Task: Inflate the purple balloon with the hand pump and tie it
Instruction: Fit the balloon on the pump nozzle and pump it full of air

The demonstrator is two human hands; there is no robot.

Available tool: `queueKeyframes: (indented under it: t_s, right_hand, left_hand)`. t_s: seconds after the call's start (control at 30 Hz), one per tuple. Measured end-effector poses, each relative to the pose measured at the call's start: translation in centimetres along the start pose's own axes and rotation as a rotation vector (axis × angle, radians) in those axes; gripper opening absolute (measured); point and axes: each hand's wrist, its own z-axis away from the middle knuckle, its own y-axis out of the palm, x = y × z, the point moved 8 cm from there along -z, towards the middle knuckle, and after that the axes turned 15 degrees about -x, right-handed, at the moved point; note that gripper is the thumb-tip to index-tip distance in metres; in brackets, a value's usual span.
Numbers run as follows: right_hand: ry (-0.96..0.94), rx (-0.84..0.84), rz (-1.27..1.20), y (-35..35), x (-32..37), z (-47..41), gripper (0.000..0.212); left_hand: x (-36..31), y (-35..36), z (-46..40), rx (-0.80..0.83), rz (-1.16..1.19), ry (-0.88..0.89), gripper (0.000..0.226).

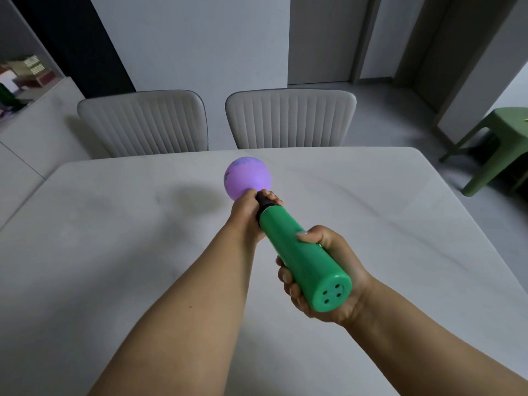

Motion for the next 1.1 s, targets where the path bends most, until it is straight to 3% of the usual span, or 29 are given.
queueKeyframes:
  t_s: [0.2,0.6,0.93,1.1]
  right_hand:
    - [-0.011,-0.034,-0.001,-0.2,-0.2,0.2,0.034]
    - [0.034,0.08,-0.009,-0.5,-1.5,2.9,0.038]
    - [-0.011,-0.039,0.012,-0.4,0.0,0.2,0.035]
    - [0.033,0.051,-0.037,-0.5,-1.2,2.4,0.036]
  left_hand:
    - [-0.8,0.2,0.3,0.001,-0.062,0.035,0.032]
    - [-1.8,-0.3,-0.4,-0.026,0.104,0.017,0.033]
    - [-0.1,-0.2,0.3,-0.022,0.003,0.006,0.033]
    - [-2.4,-0.4,-0.3,-0.022,0.099,0.037,0.032]
